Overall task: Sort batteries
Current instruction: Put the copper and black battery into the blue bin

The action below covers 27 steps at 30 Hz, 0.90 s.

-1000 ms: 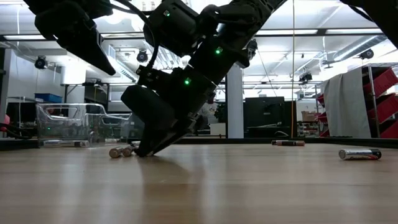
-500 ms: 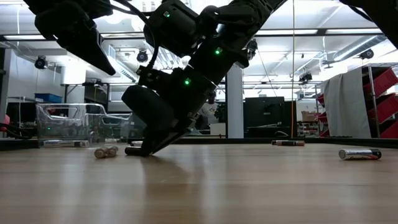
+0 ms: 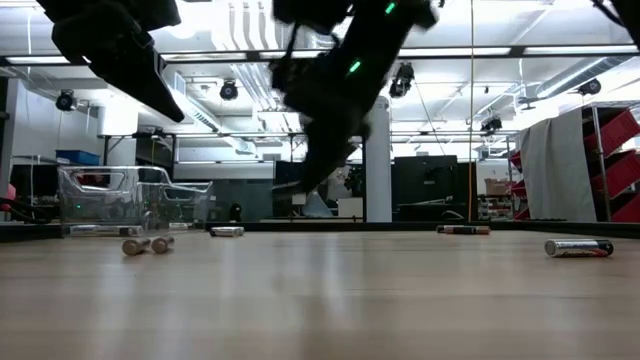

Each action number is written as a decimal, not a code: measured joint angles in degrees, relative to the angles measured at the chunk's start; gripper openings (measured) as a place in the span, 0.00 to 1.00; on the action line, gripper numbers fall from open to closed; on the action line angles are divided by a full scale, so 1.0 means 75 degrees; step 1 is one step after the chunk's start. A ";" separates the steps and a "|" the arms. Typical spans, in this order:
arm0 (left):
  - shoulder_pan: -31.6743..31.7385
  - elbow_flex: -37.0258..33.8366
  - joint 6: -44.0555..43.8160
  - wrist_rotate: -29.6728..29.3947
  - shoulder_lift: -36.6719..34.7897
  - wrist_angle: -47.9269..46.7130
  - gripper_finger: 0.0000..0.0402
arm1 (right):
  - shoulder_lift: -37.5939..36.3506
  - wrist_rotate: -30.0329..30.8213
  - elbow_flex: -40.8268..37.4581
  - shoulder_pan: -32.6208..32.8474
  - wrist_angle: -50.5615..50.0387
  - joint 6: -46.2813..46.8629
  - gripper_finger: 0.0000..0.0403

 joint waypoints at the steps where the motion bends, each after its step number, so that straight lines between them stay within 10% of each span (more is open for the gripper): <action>1: 0.0000 0.0000 0.0000 0.0000 0.0000 -0.0006 0.00 | -0.0179 -0.0005 -0.0010 0.0033 -0.0319 -0.0028 0.12; 15: 0.0000 0.0000 -0.0003 0.0064 0.0000 0.0029 0.00 | -0.2664 -0.1986 -0.0609 0.1227 -0.4307 0.0689 0.11; 27: 0.0000 0.0000 -0.0009 0.0076 0.0000 0.0078 0.00 | -0.4178 -0.5346 -0.2125 0.2801 -0.5497 0.4871 0.11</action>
